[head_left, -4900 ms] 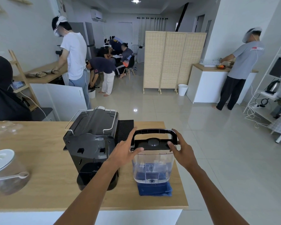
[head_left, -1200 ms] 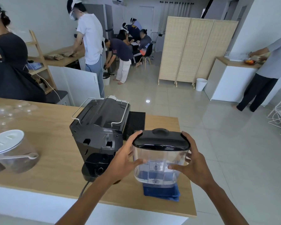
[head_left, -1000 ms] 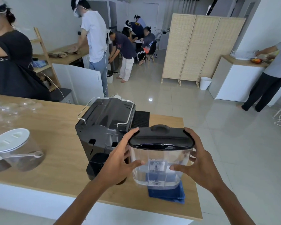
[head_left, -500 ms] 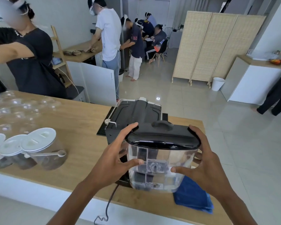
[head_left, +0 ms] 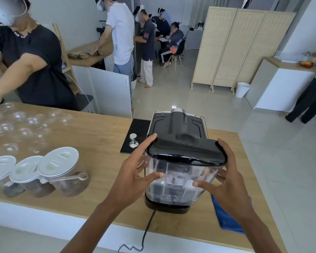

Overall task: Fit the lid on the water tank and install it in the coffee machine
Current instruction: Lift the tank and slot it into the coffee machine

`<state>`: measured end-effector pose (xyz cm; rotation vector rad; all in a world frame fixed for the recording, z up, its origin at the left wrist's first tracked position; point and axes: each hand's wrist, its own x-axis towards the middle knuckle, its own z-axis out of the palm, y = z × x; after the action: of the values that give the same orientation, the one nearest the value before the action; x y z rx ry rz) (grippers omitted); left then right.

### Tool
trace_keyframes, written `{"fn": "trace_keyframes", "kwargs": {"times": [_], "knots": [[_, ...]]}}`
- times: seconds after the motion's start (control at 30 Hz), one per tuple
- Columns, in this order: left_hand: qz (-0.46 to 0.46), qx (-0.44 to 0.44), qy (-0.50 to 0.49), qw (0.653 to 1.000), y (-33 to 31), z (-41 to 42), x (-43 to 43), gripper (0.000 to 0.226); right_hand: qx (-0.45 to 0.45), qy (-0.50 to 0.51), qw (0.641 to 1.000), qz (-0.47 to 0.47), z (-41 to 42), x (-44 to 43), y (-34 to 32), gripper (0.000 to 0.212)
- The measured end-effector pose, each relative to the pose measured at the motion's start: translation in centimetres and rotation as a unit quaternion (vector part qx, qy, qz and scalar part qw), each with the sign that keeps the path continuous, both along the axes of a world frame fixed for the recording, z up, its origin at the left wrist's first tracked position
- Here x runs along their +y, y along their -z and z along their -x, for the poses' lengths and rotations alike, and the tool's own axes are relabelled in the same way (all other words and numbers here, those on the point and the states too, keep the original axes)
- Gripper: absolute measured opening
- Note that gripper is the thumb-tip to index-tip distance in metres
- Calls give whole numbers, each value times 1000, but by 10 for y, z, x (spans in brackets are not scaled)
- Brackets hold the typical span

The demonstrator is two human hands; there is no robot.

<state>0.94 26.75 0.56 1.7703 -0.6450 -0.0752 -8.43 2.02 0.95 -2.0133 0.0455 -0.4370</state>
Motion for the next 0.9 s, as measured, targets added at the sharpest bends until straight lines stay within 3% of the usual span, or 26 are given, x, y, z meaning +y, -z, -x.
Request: {"fn": "trace_keyframes", "kwargs": {"times": [0.5, 0.9], "knots": [[71, 2, -10, 997, 19, -11, -7, 90, -22, 73, 997, 0, -6, 18, 10, 111], [35, -41, -45, 998, 38, -6, -6, 87, -25, 97, 995, -4, -6, 30, 32, 112]]}}
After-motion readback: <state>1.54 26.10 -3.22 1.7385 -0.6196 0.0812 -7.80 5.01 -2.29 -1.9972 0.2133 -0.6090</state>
